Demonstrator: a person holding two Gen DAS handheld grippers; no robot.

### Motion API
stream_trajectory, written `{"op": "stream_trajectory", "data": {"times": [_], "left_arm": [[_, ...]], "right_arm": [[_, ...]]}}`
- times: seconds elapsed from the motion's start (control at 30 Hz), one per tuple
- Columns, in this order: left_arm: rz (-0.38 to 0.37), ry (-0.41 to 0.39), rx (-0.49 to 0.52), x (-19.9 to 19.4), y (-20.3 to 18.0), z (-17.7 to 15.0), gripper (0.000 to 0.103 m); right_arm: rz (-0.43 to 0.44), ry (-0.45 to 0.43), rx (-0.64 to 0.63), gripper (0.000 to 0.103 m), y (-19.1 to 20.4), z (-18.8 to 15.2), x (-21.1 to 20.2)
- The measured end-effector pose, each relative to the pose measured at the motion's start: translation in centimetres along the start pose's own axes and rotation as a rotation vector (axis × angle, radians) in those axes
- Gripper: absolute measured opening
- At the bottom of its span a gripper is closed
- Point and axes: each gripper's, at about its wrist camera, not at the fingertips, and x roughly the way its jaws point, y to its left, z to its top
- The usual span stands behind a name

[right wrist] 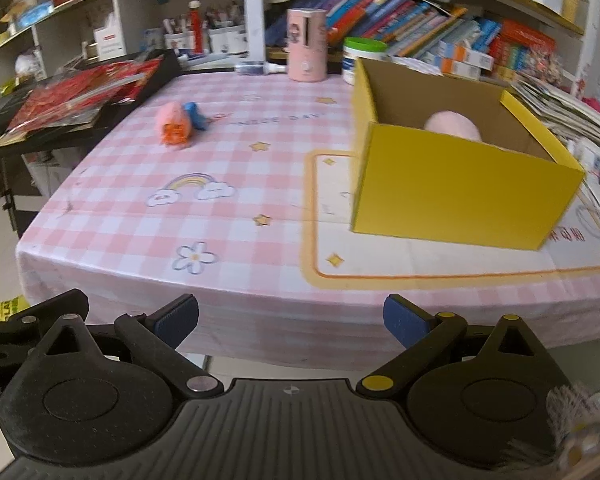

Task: Organize objects

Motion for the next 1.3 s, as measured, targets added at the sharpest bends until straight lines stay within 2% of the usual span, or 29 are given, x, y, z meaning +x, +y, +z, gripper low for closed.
{"op": "stream_trajectory", "data": {"times": [0.4, 0.7, 1.07, 1.3], "left_arm": [[0.065, 0.010, -0.069, 1.4, 2.7, 0.6, 0.103], [0.090, 0.019, -0.104, 4.4, 3.9, 3.2, 0.103], [0.107, 0.013, -0.139, 8.7, 3.6, 7.0, 0.103], [0.121, 0.007, -0.127, 11.2, 2.8, 9.5, 0.103]], "right_arm": [[0.062, 0.002, -0.060, 0.100, 3.0, 1.9, 2.3], [0.099, 0.007, -0.092, 0.100, 4.2, 5.2, 5.9], [0.122, 0.005, -0.123, 0.099, 3.6, 10.3, 10.5], [0.156, -0.030, -0.086, 0.097, 2.4, 13.6, 12.7]]}}
